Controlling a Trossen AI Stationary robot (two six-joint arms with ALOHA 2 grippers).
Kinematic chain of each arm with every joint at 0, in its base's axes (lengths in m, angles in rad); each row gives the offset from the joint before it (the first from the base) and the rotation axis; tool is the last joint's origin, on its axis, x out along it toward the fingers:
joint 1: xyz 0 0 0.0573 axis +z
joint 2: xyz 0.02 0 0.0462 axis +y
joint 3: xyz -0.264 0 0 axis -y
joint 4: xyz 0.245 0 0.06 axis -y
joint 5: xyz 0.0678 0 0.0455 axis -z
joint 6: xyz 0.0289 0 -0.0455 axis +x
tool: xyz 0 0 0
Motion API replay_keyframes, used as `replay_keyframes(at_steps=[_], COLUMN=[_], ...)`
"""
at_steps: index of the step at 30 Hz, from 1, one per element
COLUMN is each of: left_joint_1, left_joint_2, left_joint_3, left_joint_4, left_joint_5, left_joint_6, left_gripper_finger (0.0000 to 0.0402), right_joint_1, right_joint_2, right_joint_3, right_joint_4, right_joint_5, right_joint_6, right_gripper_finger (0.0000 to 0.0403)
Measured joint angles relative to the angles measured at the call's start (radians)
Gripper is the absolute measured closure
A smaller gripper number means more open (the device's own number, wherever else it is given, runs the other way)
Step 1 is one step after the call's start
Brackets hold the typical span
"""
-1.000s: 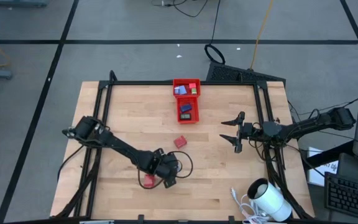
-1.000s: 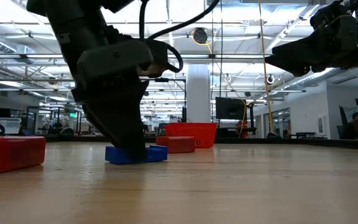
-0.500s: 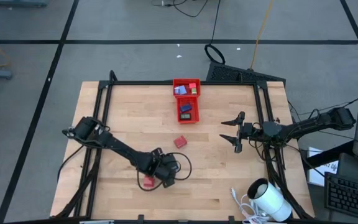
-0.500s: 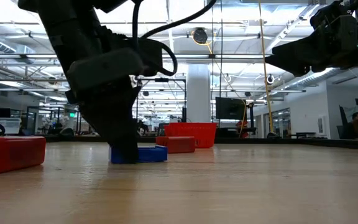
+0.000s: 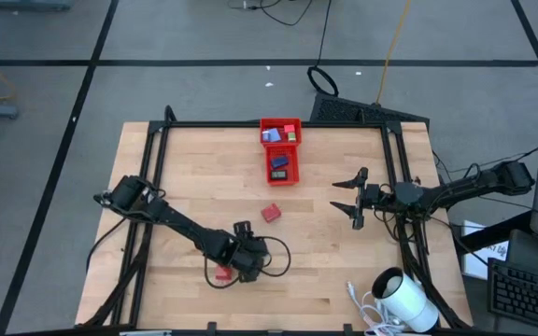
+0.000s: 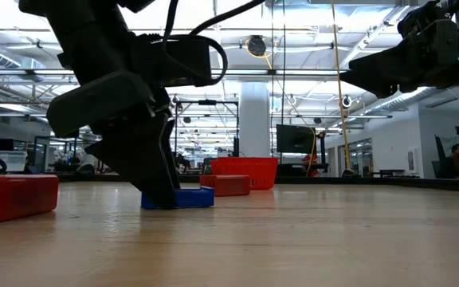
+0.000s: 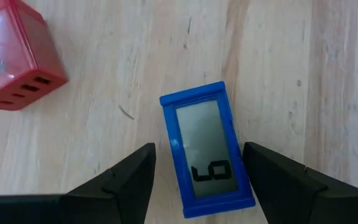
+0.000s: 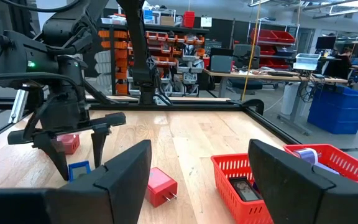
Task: Pick & Place Office items
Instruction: Put the blue digital timer into the bottom red bin
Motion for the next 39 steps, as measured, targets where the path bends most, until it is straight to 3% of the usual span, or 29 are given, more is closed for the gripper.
replay_keyframes(at_steps=[13, 25, 39], left_joint_1=[0.004, 0.004, 0.0], left_joint_2=[0.0, -0.002, -0.002], left_joint_3=[0.002, 0.001, 0.002], left_joint_4=[-0.037, -0.04, -0.056], left_joint_5=[0.067, 0.118, 0.109], left_joint_6=[-0.15, -0.144, -0.152], left_gripper_finger=[0.0151, 0.0151, 0.0151], right_joint_1=[0.0, 0.0, 0.0], right_joint_2=[0.0, 0.0, 0.0], right_joint_3=[0.0, 0.0, 0.0], right_joint_4=[0.0, 0.0, 0.0], right_joint_5=[0.0, 0.0, 0.0], right_joint_6=[0.0, 0.0, 0.0], right_gripper_finger=[0.0143, 0.0142, 0.0142])
